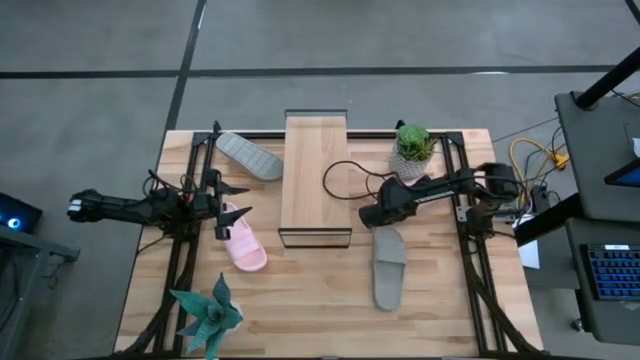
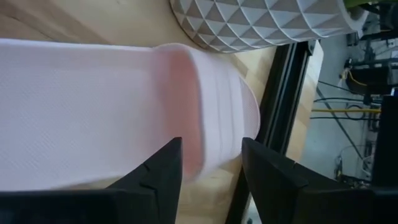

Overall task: Pick and place slides into the shelf
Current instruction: Put the right pink slipper on the shelf

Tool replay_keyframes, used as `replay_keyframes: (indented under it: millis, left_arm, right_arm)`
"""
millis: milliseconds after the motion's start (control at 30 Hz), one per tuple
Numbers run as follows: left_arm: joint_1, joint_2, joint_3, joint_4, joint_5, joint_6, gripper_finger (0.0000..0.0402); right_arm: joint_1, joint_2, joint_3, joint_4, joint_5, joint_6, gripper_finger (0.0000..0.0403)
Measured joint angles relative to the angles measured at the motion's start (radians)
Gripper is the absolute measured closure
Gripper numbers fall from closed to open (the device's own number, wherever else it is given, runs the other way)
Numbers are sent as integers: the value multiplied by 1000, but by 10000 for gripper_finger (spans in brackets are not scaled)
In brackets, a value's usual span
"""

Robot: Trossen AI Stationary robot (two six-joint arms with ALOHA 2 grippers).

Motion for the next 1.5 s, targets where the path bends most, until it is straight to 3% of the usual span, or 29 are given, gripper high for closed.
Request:
replay_keyframes:
  millis: [600, 767, 1000, 1233, 1500]
  left_arm:
    - [0, 0, 0, 1, 0, 0, 191]
    - [1, 0, 0, 0, 0, 1, 191]
    - [1, 0, 0, 1, 0, 1, 191]
    - [1, 0, 0, 1, 0, 1, 191]
    - [1, -1, 0, 1, 0, 1, 191]
  right_arm:
    - [-66, -6, -151, 130, 3, -1, 250]
    - [-70, -6, -166, 130, -6, -1, 282]
    - [-71, -6, -162, 122, -52, -29, 384]
    - [-67, -46, -125, 23, -36, -43, 392]
    - [-66, -196, -89, -12, -2, -31, 393]
